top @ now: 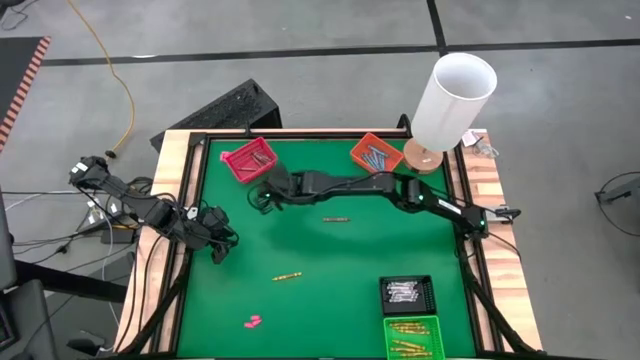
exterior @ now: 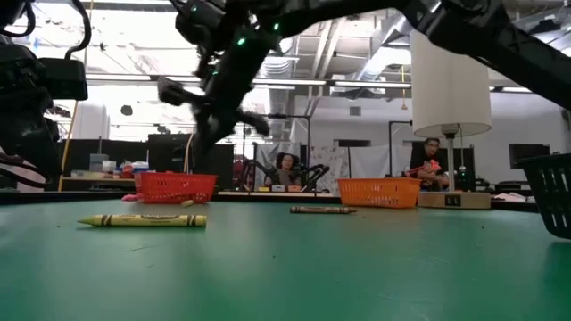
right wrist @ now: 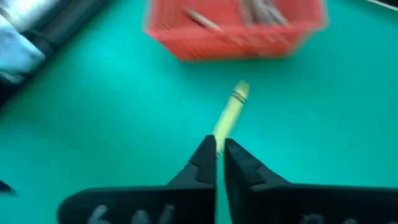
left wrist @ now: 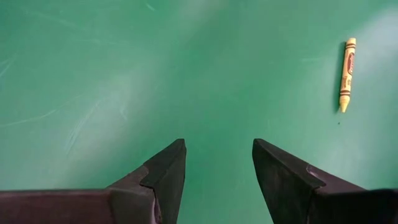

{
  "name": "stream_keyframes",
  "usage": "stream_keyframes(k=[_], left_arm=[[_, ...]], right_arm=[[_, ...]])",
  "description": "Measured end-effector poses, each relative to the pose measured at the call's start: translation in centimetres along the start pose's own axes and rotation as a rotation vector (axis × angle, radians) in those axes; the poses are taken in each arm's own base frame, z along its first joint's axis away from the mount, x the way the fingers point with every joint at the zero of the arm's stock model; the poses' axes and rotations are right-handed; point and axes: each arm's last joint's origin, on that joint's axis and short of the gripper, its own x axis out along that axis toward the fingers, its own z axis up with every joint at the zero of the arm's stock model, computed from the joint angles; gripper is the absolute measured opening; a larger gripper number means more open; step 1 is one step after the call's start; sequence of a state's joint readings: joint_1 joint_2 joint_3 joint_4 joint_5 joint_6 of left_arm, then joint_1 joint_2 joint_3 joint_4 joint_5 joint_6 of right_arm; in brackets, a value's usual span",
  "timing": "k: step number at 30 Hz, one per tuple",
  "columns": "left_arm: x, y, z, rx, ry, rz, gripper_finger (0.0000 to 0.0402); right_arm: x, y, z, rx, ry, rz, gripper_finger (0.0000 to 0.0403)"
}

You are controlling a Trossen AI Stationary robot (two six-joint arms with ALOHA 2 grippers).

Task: Sort crayons
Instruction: Put the yellow crayon into the green bin

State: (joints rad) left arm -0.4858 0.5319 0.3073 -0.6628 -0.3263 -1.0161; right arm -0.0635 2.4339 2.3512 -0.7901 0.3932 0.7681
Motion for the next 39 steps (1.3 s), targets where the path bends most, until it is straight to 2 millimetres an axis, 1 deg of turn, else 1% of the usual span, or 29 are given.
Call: stream_keyframes(k=[3,5,9,11,12,14,16,21,27,33,35,36,38,39], left_arm=[[0.0,0.0,0.0,-0.002,0.0,-0.003,0.0176],[0.0,0.0,0.0,-0.001,0.007,-0.005,0.0176],[0.0,0.0,-0.1,-0.001,0.021,-0.01,0.0176],[0.0,0.0,-0.1,0.001,0.028,-0.009,0.0176],[0.0,0.0,-0.1,0.001,0.03,-0.01,0.0176],[0.0,0.1,-0.1,0.002,0.034,-0.007,0.0176],[0.0,0.1,-0.2,0.002,0.035,-0.007,0.0176],[0.0,0.2,-0.2,0.006,0.042,0.004,0.0176],[0.0,0.2,-0.2,0.011,0.026,0.018,0.0176],[0.0,0.3,-0.1,-0.004,-0.009,0.034,0.0175],[0.0,0.3,0.0,-0.038,-0.044,0.055,0.0165],[0.0,0.4,0.1,-0.059,-0.065,0.066,0.0155],[0.0,0.4,0.2,-0.104,-0.11,0.09,0.0121],[0.0,0.5,0.3,-0.132,-0.14,0.102,0.0098]], right_arm=[[1.6,0.8,-0.1,0.032,-0.07,0.069,0.0061],[3.1,1.2,-0.4,0.043,-0.112,0.104,0.009],[5.5,0.8,-0.8,0.057,-0.146,0.12,0.0147],[6.5,0.4,-1.2,0.052,-0.135,0.096,0.0168],[7.1,0.4,-1.3,0.061,-0.156,0.098,0.0175],[7.4,0.3,-1.5,0.046,-0.164,0.08,0.0182],[8.3,0.6,-1.9,0.04,-0.193,0.105,0.0182],[8.8,0.8,-2.7,0.009,-0.194,0.095,0.0168],[9.0,0.9,-2.7,-0.013,-0.201,0.11,0.0156],[8.6,1.0,-3.3,-0.041,-0.129,0.128,0.014],[7.5,1.2,-2.7,-0.045,-0.112,0.151,0.0131],[6.6,1.3,-2.2,-0.047,-0.105,0.155,0.0126],[4.1,1.4,-0.7,-0.055,-0.11,0.162,0.0111],[2.4,1.7,0.1,-0.075,-0.123,0.172,0.0101]])
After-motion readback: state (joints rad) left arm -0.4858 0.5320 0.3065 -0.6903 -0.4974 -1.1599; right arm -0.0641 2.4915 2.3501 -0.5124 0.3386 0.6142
